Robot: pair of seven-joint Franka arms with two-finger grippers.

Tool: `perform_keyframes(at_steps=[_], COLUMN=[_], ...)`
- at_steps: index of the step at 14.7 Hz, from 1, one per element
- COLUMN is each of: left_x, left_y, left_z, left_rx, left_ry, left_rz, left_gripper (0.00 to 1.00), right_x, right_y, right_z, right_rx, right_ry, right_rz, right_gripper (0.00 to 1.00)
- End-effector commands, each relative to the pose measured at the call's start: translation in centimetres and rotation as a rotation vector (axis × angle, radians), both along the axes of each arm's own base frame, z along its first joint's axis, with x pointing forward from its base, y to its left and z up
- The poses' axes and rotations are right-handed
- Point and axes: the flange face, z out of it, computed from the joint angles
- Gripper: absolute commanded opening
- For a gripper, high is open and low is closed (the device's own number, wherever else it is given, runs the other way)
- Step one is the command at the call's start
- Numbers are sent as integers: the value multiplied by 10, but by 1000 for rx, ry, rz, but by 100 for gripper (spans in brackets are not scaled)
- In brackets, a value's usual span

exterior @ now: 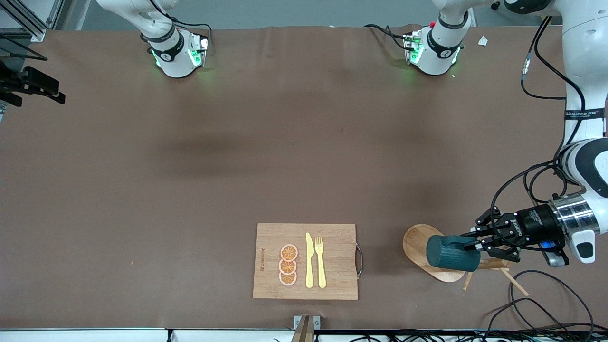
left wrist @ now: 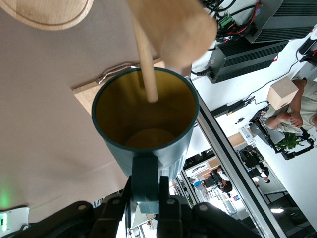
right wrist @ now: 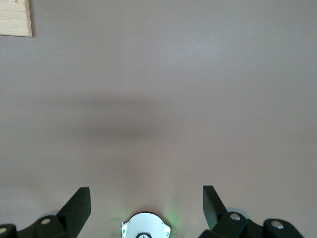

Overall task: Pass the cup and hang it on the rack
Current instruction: 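Lower the mug handle onto a rack peg with the left gripper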

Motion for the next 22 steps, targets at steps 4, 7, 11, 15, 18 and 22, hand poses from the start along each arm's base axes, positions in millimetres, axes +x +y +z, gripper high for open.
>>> perform_keyframes(at_steps=[4,7,11,15,18,22], left_x=[5,5,6,6,6,6], left_y=[17,29,31,33,35,44], left_z=[-8,-12,-18,-21,-27,-35], left_rx=[-25,-27,-31,-32,-29,-27], left_ry=[-22,-15,-8,-3,-11,-20], left_rz=[14,28,32,33,27,28], left_gripper=[1,1,1,2,2,2], right_x=[-3,-4,-3,-3,-3,-3], right_y=[3,2,3,2,1,0], right_z=[6,5,6,5,4,4], right_rx=[-9,-9,-12,-12,-10,-11], right_ry=[-12,-8,-12,-12,-9,-9], right_rz=[-8,-11,-8,-8,-13,-17], right_gripper=[100,100,100,100,100,100])
